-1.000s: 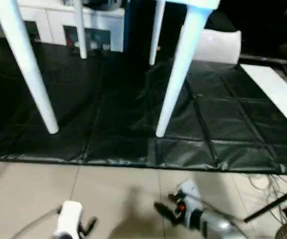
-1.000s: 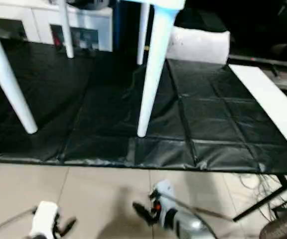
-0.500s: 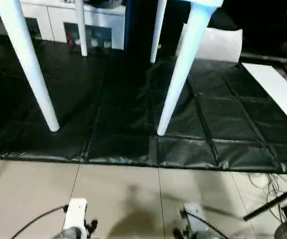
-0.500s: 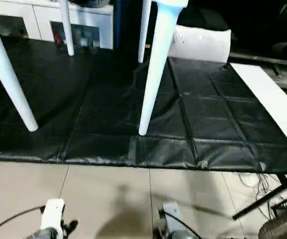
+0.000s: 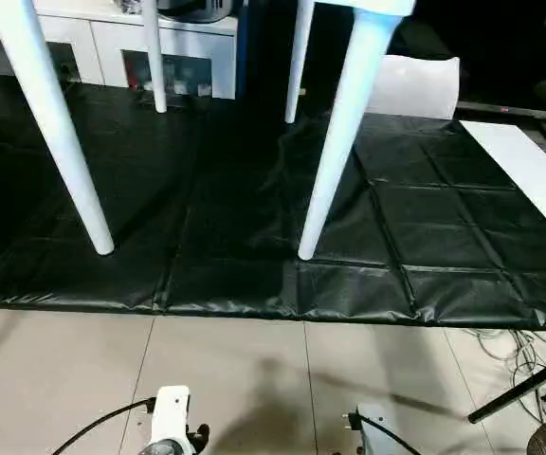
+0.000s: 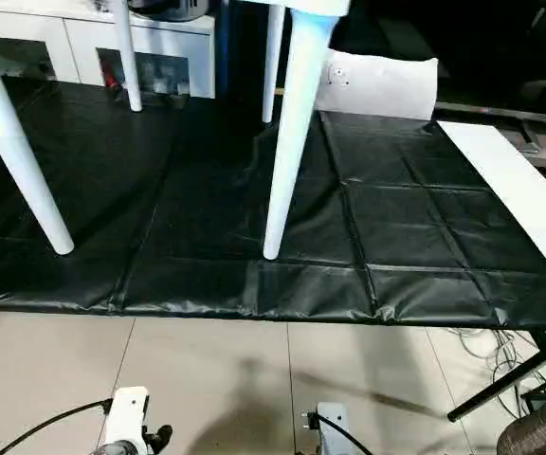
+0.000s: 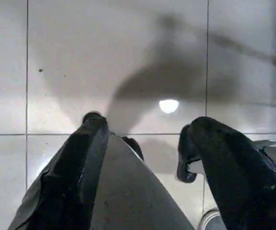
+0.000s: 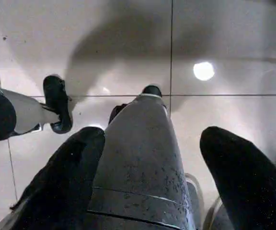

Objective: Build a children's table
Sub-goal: Flip table

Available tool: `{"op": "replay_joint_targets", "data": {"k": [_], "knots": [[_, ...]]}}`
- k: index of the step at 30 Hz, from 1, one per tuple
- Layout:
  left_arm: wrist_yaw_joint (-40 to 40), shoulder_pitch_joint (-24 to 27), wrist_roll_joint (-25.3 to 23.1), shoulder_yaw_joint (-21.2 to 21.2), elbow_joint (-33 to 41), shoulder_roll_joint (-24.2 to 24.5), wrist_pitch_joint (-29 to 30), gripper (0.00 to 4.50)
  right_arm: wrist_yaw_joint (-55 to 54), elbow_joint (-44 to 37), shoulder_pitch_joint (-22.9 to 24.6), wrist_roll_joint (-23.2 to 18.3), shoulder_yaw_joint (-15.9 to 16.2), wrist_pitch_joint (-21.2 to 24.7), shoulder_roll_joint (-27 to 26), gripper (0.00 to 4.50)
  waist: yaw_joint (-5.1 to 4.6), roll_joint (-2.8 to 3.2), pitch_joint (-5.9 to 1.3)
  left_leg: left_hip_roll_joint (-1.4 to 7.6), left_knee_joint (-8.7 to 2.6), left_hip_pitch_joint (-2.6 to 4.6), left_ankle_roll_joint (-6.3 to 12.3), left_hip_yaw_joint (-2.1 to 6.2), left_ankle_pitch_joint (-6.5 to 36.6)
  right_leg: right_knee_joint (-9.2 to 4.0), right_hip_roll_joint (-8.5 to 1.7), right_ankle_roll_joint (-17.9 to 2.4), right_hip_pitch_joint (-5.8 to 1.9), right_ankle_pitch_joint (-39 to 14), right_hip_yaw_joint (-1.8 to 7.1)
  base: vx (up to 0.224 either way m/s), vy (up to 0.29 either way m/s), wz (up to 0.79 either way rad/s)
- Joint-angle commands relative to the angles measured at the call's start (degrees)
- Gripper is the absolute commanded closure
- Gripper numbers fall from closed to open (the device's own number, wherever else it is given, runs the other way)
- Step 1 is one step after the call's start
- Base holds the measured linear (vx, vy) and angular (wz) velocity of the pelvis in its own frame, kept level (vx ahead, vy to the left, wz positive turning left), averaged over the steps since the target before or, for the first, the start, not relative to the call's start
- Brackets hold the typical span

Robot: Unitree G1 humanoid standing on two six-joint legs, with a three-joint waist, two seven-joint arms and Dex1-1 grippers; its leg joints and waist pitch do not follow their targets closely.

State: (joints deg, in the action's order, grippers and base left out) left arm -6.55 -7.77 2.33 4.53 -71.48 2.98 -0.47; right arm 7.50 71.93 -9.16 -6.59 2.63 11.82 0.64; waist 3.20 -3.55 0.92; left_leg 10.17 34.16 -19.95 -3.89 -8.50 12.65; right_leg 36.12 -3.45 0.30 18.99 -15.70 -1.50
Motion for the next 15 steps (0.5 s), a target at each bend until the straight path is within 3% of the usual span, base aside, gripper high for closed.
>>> {"op": "replay_joint_targets", "data": {"k": [1, 15], "knots": [[0.4, 2.1, -0.7, -0.8, -2.8, -1.1, 1.6, 1.27, -0.1, 1.0, 0.4, -0.1, -0.2, 0.9, 0.2, 0.87, 0.20, 0.49, -0.76, 3.99, -5.38, 0.14, 1.98, 1.01, 12.5, -5.11, -5.75, -12.4, -0.35, -3.7, 2.48, 0.000, 0.000, 0.00], [0.4, 2.1, -0.7, -0.8, -2.8, -1.1, 1.6, 1.27, -0.1, 1.0, 0.4, -0.1, -0.2, 0.9, 0.2, 0.87, 0.18, 0.54, -0.62, 4.09, -5.68, 0.18, 1.45, 1.03, 14.5, -5.46, -5.84, -12.0, -0.07, -5.9, 2.65, 0.000, 0.000, 0.00]]}}
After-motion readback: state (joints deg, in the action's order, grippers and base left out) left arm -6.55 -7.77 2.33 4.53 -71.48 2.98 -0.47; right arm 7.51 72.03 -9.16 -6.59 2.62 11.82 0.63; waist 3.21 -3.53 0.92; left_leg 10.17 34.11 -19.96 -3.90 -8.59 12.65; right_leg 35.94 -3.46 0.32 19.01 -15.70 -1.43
